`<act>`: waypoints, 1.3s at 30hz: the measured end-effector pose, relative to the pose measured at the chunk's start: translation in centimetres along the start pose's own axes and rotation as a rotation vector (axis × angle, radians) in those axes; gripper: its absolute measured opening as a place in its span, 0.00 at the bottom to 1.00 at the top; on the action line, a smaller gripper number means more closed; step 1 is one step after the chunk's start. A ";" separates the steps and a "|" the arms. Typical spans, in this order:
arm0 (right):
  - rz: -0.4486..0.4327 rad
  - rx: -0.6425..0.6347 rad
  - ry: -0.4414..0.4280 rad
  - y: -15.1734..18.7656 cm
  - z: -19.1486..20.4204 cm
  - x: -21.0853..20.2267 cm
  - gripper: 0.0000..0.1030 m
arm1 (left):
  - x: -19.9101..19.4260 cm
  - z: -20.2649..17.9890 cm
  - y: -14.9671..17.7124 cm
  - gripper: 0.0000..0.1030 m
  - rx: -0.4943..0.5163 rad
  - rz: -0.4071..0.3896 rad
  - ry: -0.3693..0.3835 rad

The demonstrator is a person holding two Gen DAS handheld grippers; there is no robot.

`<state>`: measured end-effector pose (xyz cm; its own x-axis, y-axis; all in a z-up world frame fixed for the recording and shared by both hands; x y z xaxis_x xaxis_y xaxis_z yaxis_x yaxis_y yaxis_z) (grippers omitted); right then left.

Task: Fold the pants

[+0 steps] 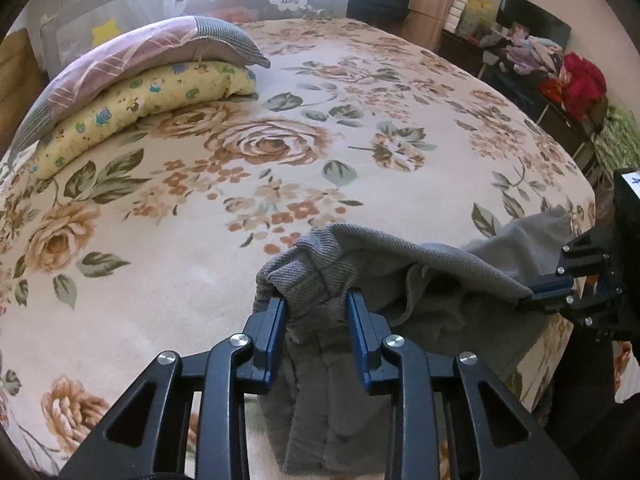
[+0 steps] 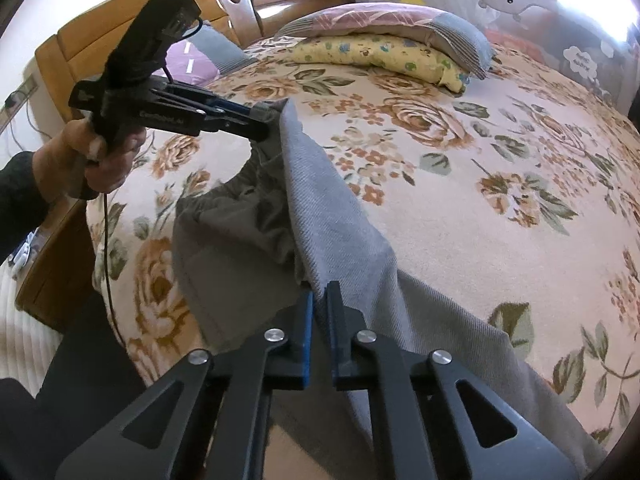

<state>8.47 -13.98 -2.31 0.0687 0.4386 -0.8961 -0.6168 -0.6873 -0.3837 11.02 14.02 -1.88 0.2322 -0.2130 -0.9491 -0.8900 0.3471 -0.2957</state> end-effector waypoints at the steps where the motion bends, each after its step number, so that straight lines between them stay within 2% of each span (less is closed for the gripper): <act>1: 0.001 -0.006 -0.003 0.2 0.2 -0.1 0.05 | -0.2 -0.1 0.4 0.28 -0.006 -0.006 0.001; 14: 0.004 -0.073 -0.078 3.8 2.8 -0.8 0.05 | -2.5 -1.8 7.1 0.25 -0.117 -0.095 0.031; 19: 0.044 -0.062 -0.114 4.6 3.0 1.1 0.05 | -0.8 -1.1 9.4 0.25 -0.201 -0.070 0.068; 25: 0.115 -0.061 -0.128 5.5 3.5 3.4 0.05 | 1.4 -0.6 11.5 0.25 -0.250 -0.006 0.082; 28: 0.115 -0.008 -0.159 5.6 2.8 3.4 0.08 | 1.3 -0.2 12.2 0.24 -0.289 0.007 0.102; 31: 0.087 0.003 -0.176 5.5 2.7 2.5 0.11 | 0.2 0.5 12.7 0.26 -0.348 -0.019 0.135; 35: 0.058 0.004 -0.194 4.8 2.7 1.2 0.11 | -1.4 1.2 13.2 0.50 -0.423 -0.055 0.173; 37: 0.038 0.006 -0.196 4.4 2.7 0.4 0.11 | -2.0 1.3 13.0 0.54 -0.449 -0.075 0.191; 39: 0.016 0.012 -0.199 3.9 2.5 -0.3 0.11 | -2.1 1.5 12.5 0.62 -0.472 -0.076 0.215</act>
<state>4.11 -15.34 -3.00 -0.0967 0.5338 -0.8400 -0.6261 -0.6887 -0.3655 0.00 20.13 -3.76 0.2615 -0.4213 -0.8684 -0.9652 -0.1158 -0.2345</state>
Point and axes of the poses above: each gripper's, at about its wrist camera, not at the fingertips, and x roughly the way its jaws point, z to its left, y to its underside, the point moved 1 cm from there along x, roughly the way its jaws point, and after that the axes turned 15 degrees about z, right-handed, at the moved point
